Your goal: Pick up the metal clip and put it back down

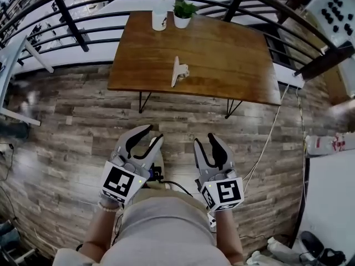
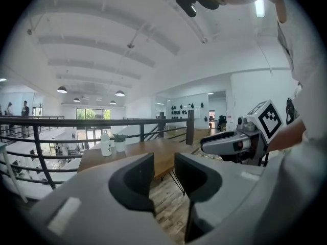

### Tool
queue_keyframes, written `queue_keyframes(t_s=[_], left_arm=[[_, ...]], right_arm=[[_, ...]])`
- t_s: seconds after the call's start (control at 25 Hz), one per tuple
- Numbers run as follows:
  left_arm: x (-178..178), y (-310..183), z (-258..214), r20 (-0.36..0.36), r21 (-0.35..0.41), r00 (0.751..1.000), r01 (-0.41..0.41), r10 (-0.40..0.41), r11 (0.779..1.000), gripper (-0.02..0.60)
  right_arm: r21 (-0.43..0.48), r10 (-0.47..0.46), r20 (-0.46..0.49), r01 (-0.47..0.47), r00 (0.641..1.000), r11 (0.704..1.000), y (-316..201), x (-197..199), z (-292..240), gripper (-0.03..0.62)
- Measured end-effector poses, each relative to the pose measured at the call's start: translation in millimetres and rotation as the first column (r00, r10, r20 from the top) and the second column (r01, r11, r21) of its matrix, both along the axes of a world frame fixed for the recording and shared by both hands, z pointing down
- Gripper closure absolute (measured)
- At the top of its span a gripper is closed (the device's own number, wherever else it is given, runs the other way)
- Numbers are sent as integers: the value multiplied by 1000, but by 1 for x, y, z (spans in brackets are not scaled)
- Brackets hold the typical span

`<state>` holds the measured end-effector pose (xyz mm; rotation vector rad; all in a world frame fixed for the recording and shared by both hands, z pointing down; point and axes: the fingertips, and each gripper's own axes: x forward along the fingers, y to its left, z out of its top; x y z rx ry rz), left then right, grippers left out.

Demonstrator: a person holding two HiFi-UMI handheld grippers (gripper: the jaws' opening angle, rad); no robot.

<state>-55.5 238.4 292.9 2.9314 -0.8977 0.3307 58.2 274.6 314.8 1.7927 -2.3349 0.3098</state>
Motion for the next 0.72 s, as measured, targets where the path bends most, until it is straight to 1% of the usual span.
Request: queue_keyframes(t_s=[0.24, 0.4, 0.72], left_arm=[[1, -69, -2, 10, -8, 1000, -16, 17, 1000, 464], [6, -110, 1, 6, -32, 1000, -29, 30, 999, 464], [15, -182, 7, 5, -50, 997, -78, 78, 996, 465]], right_arm=[[-12, 0, -3, 0, 1000, 1000, -66, -4, -4, 425], [-27, 10, -12, -11, 1000, 1000, -104, 0, -5, 425], [-52, 70, -19, -71, 997, 996, -170, 11, 0, 427]])
